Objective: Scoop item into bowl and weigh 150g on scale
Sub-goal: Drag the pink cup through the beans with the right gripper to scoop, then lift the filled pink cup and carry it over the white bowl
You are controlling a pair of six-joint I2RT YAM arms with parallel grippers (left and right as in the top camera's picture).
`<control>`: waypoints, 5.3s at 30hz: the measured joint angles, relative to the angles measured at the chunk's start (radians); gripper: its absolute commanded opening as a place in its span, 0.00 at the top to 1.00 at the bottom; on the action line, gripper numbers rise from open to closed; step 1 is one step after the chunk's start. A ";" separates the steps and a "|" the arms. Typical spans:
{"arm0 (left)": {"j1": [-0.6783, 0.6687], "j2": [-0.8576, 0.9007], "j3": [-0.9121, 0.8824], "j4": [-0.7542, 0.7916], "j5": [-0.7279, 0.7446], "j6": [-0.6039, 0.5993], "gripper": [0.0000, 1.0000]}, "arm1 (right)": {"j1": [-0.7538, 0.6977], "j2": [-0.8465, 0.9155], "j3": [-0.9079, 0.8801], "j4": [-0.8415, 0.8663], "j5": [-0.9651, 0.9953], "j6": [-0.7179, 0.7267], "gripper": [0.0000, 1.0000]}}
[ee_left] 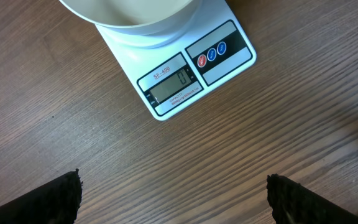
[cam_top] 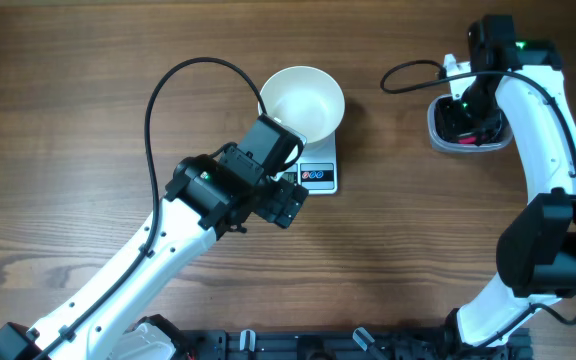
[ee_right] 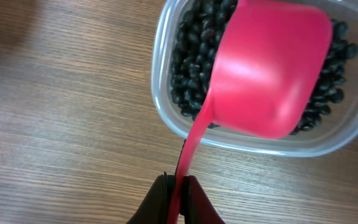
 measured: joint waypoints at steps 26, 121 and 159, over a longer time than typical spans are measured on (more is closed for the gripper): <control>0.000 0.000 0.000 0.000 0.000 0.000 0.00 | -0.066 -0.051 0.000 -0.007 -0.135 -0.044 0.96; 0.000 0.000 0.000 0.000 0.000 0.003 0.00 | -0.694 -0.034 -0.144 -0.161 -1.102 -0.446 0.96; 0.000 0.000 -0.001 0.000 0.000 0.003 0.00 | 0.078 -0.029 -0.160 0.652 -1.258 0.323 0.96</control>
